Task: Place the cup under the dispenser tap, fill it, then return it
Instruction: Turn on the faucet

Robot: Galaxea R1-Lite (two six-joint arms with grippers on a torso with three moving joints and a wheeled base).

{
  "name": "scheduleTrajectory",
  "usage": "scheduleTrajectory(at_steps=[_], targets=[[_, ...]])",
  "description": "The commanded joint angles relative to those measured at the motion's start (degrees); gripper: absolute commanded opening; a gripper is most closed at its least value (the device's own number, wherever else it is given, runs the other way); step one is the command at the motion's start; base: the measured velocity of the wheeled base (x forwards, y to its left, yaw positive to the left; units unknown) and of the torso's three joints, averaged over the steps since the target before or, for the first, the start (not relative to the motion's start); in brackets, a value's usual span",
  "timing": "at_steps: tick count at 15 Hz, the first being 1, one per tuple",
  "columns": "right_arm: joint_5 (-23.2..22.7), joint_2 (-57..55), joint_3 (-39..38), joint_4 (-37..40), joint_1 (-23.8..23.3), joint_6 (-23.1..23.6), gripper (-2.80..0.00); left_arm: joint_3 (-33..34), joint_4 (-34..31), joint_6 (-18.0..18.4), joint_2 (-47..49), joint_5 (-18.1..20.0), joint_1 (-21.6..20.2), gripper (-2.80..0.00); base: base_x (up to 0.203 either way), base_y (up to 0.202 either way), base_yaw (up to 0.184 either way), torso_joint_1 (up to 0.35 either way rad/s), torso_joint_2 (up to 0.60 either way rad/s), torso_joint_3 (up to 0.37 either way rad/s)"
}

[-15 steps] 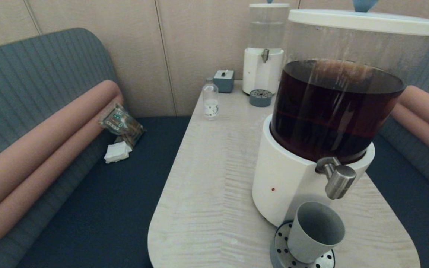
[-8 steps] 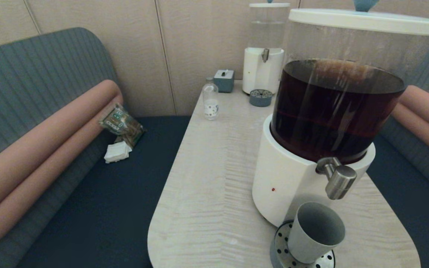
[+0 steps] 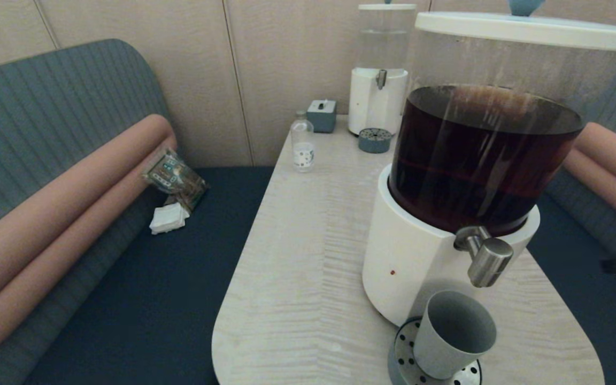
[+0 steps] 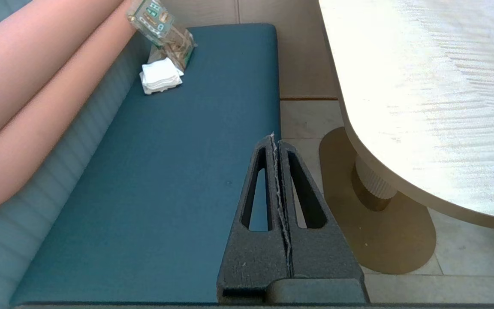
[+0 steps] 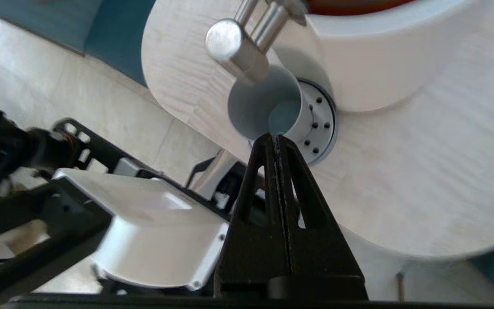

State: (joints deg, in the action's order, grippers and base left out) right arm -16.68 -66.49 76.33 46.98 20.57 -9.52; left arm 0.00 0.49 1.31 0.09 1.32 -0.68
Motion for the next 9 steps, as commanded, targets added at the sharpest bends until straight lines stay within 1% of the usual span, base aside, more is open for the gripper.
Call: scheduleTrajectory(at_steps=[1, 3, 4, 9], targets=[[-0.3, -1.1, -2.2, -2.6, 0.3, 1.7, -2.8, 0.0, 0.0, 0.0, 0.0, 0.0, 0.0, -2.8, 0.0, 0.0, 0.0, 0.0, 0.0, 0.0], [-0.8, -0.7, -5.3, -8.3, 0.5, 6.6, -2.8, 0.0, 0.0, 0.0, 0.0, 0.0, 0.0, -2.8, 0.0, 0.0, 0.0, 0.0, 0.0, 0.0], [-1.0, -1.0, -6.2, -9.9, 0.6, 8.5, -2.8, 0.0, 0.0, 0.0, 0.0, 0.0, 0.0, -2.8, 0.0, 0.0, 0.0, 0.0, 0.0, 0.0], [-3.2, -4.9, -5.8, -10.9, 0.6, 9.1, -2.8, 0.0, 0.0, 0.0, 0.0, 0.0, 0.0, -2.8, 0.0, 0.0, 0.0, 0.0, 0.0, 0.0]])
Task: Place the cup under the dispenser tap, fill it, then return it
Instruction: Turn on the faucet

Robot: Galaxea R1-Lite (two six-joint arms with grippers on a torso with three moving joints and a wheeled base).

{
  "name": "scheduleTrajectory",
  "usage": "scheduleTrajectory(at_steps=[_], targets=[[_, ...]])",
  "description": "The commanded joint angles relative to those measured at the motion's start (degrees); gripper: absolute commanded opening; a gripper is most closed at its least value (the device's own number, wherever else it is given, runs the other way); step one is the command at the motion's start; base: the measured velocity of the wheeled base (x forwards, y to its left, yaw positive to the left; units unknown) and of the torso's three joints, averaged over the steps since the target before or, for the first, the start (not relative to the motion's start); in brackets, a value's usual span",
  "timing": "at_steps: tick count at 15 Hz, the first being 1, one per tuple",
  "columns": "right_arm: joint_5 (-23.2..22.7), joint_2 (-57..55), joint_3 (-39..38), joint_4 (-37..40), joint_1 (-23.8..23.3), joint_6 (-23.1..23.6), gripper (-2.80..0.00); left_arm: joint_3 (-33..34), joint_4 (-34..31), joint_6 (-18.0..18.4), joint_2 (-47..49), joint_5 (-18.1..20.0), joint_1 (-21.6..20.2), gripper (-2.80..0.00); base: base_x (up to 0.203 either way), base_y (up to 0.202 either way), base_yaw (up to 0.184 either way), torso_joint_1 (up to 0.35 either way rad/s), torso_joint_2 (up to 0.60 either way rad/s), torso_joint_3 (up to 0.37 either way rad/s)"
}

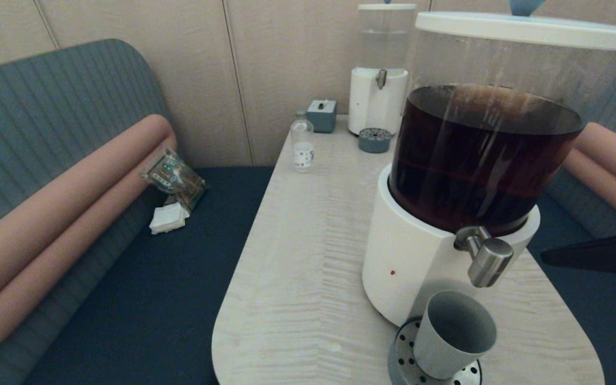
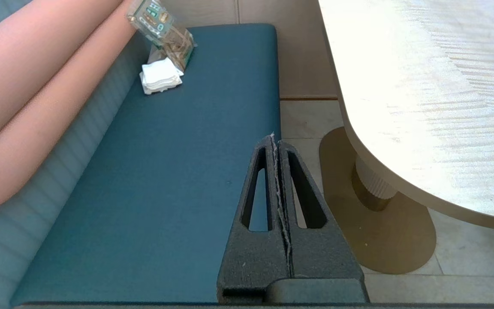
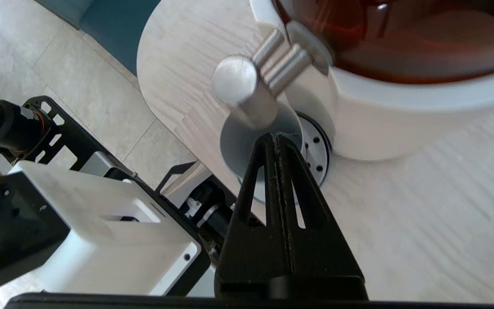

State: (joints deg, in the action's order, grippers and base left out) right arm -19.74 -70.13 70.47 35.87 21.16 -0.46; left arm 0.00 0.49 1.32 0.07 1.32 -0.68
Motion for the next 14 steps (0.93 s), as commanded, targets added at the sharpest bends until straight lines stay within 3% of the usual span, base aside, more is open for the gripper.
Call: scheduleTrajectory(at_steps=[1, 14], targets=[[-0.2, -1.8, 0.0, -1.3, -0.1, 0.0, -2.8, 0.0, 0.0, 0.0, 0.0, 0.0, 0.0, -2.8, 0.0, 0.0, 0.0, 0.0, 0.0, 0.0], [0.1, -5.1, -2.9, -9.6, -0.7, 0.0, -2.8, 0.0, 0.0, 0.0, 0.0, 0.0, 0.0, -2.8, 0.0, 0.0, 0.0, 0.0, 0.0, 0.0]])
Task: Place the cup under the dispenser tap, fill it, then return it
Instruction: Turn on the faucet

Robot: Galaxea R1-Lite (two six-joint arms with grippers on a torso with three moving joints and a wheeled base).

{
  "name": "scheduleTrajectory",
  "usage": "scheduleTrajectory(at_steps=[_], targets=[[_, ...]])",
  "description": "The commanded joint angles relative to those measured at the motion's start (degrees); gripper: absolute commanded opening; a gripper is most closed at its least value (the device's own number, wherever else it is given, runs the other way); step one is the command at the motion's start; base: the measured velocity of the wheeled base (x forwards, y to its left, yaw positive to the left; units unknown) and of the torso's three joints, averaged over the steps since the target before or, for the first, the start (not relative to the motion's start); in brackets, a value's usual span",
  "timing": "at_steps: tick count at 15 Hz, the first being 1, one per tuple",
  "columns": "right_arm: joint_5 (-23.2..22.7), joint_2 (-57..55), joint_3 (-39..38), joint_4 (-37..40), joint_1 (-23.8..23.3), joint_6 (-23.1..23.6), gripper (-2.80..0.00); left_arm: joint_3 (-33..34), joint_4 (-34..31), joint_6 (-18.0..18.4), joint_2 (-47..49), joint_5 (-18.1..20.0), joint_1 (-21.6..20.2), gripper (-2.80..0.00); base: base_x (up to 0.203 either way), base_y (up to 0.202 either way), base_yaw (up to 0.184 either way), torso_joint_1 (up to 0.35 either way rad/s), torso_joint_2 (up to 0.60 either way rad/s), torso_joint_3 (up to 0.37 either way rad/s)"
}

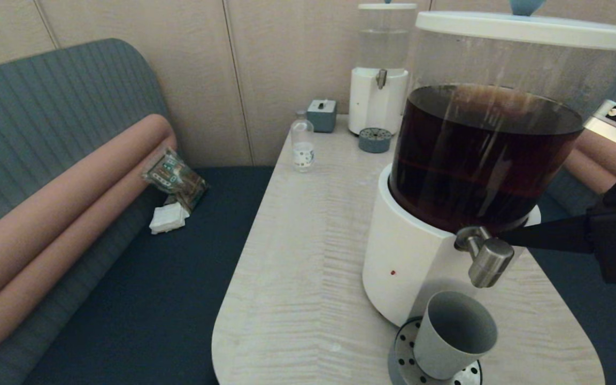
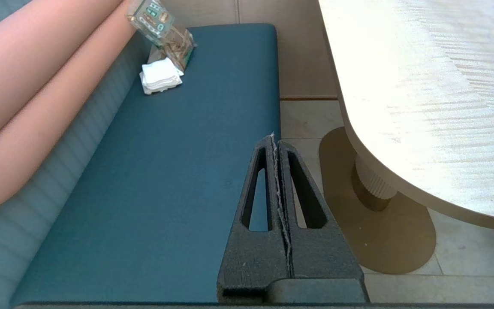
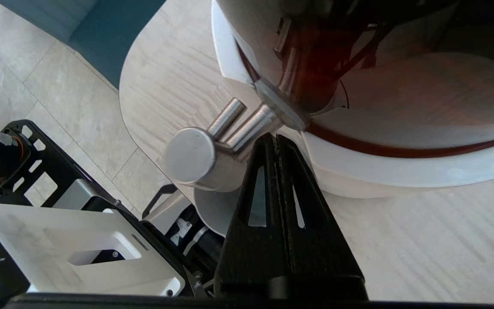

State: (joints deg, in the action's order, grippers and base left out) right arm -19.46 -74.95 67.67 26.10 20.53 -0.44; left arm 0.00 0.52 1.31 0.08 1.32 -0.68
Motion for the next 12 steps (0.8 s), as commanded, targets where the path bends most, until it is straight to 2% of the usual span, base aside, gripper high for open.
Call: scheduleTrajectory(at_steps=[1, 12], targets=[[-0.1, -0.6, -0.3, 0.1, 0.0, 0.0, -2.8, 0.0, 0.0, 0.0, 0.0, 0.0, 0.0, -2.8, 0.0, 0.0, 0.0, 0.0, 0.0, 0.0], [-0.5, -1.7, -0.9, -4.0, 2.6, 0.2, -2.8, 0.0, 0.0, 0.0, 0.0, 0.0, 0.0, -2.8, 0.0, 0.0, 0.0, 0.0, 0.0, 0.0]])
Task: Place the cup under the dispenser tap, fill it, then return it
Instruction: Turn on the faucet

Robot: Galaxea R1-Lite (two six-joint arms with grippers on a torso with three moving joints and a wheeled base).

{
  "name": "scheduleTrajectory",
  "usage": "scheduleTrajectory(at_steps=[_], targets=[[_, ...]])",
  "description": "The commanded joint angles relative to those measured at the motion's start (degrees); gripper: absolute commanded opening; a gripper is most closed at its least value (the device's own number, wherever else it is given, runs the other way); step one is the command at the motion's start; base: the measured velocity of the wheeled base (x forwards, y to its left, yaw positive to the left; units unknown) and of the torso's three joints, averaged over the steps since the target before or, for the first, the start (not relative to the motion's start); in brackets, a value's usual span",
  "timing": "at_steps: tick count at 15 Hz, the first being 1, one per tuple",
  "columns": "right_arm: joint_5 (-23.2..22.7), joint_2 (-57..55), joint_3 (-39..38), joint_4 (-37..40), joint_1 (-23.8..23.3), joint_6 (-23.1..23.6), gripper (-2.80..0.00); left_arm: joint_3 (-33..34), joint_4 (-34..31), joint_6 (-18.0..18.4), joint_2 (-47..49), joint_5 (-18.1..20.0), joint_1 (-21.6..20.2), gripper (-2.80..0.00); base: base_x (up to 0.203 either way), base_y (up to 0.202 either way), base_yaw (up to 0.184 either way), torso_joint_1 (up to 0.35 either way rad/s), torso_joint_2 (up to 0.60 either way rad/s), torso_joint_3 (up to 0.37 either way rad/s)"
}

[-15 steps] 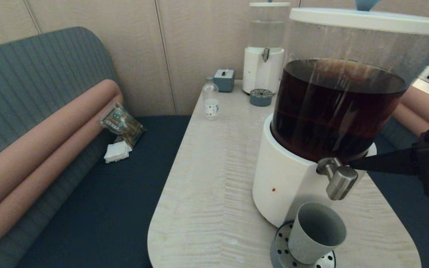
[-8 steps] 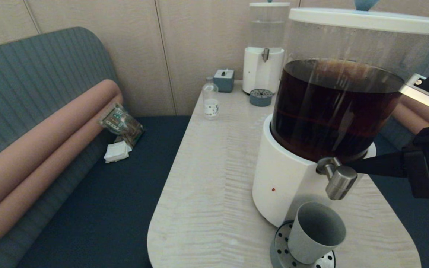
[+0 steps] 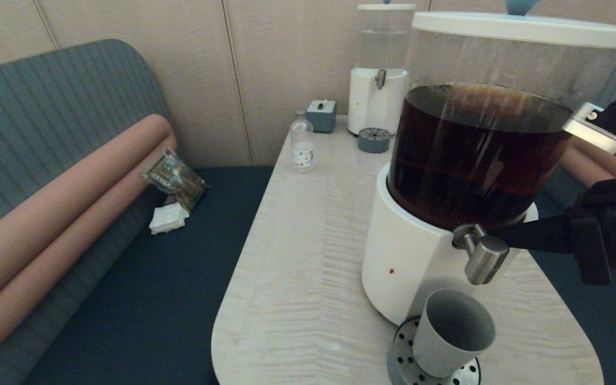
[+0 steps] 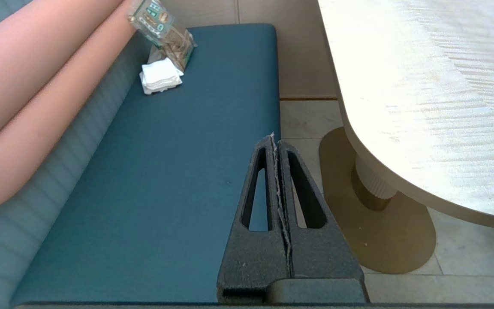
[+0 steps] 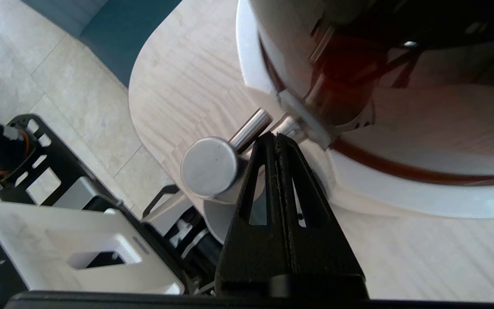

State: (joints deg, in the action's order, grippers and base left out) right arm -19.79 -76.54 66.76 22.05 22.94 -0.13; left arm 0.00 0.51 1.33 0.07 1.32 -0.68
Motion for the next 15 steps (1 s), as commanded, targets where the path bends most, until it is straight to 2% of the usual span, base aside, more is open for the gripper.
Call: scheduleTrajectory(at_steps=[1, 6, 12, 15], targets=[[-0.2, -0.1, 0.0, -0.2, 0.4, 0.5, -2.8, 0.0, 0.0, 0.0, 0.0, 0.0, 0.0, -2.8, 0.0, 0.0, 0.0, 0.0, 0.0, 0.0], [-1.2, -0.9, -0.3, -1.1, 1.0, 1.4, -2.8, 0.0, 0.0, 0.0, 0.0, 0.0, 0.0, -2.8, 0.0, 0.0, 0.0, 0.0, 0.0, 0.0], [-1.4, -1.9, -1.6, -7.6, 1.8, 1.5, -2.8, 0.0, 0.0, 0.0, 0.0, 0.0, 0.0, -2.8, 0.0, 0.0, 0.0, 0.0, 0.0, 0.0], [-1.4, -1.4, -2.6, -8.1, 1.8, 1.5, -2.8, 0.0, 0.0, 0.0, 0.0, 0.0, 0.0, -2.8, 0.0, 0.0, 0.0, 0.0, 0.0, 0.0]])
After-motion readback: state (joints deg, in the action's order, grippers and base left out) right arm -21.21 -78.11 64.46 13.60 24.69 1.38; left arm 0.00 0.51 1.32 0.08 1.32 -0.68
